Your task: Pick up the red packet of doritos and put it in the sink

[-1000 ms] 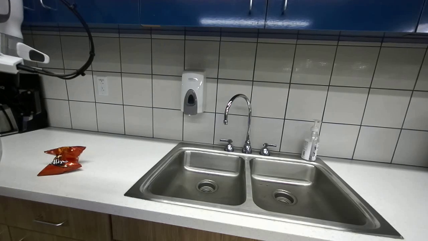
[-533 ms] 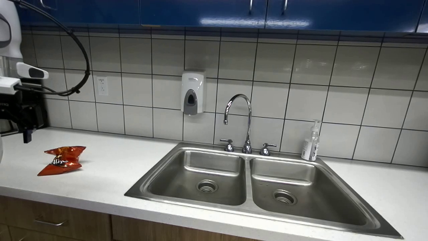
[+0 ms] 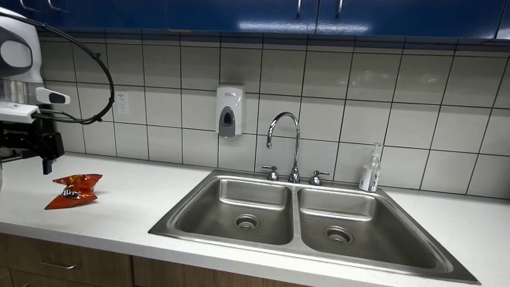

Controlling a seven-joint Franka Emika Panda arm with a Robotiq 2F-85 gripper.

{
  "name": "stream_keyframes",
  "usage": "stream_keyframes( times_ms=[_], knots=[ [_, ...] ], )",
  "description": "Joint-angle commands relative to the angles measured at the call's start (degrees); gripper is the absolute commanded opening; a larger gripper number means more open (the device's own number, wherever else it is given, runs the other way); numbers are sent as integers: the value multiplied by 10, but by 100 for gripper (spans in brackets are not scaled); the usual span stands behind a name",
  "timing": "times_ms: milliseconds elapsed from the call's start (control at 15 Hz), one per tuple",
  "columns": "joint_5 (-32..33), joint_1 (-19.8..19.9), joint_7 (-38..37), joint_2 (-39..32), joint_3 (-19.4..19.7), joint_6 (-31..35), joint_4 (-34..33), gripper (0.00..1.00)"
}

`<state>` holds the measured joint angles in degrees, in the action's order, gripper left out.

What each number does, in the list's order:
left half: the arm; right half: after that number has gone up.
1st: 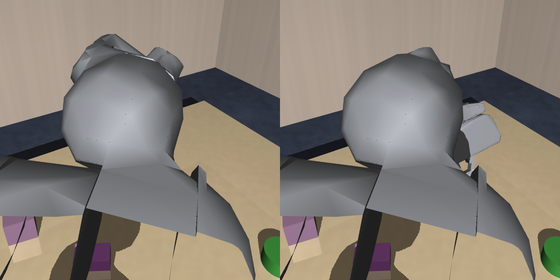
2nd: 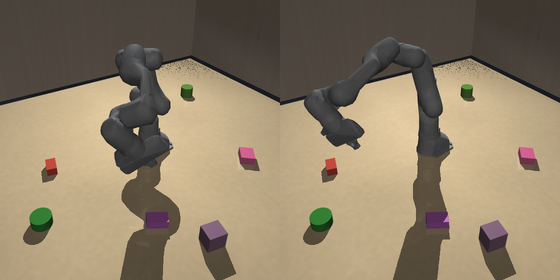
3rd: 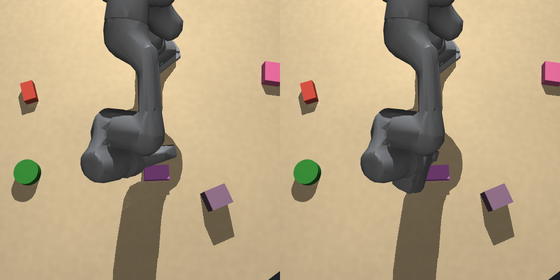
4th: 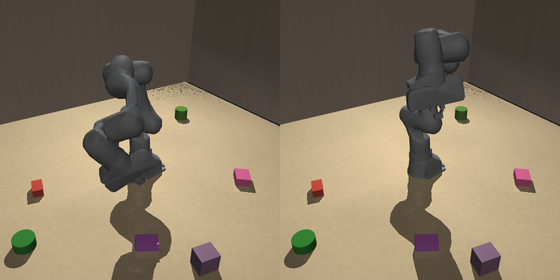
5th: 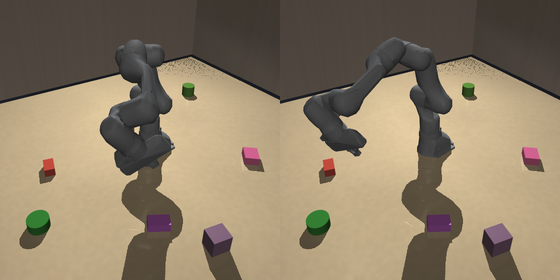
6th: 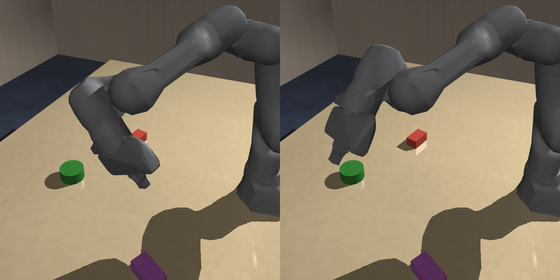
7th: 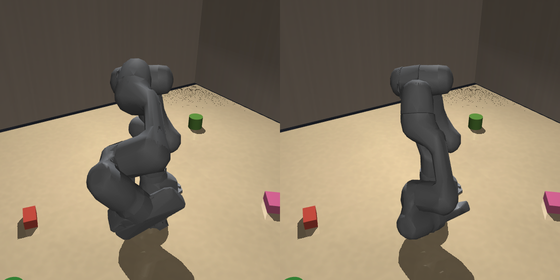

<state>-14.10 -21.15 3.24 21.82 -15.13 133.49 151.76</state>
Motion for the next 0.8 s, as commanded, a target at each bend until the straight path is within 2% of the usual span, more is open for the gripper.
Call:
stream_keyframes(
  times_ms=[0, 733],
  knots=[
    [28, 16, -35, -55, -9, 5, -49, 100],
    [97, 27, -105, -201, -12, -17, -167, 100]
  ],
)
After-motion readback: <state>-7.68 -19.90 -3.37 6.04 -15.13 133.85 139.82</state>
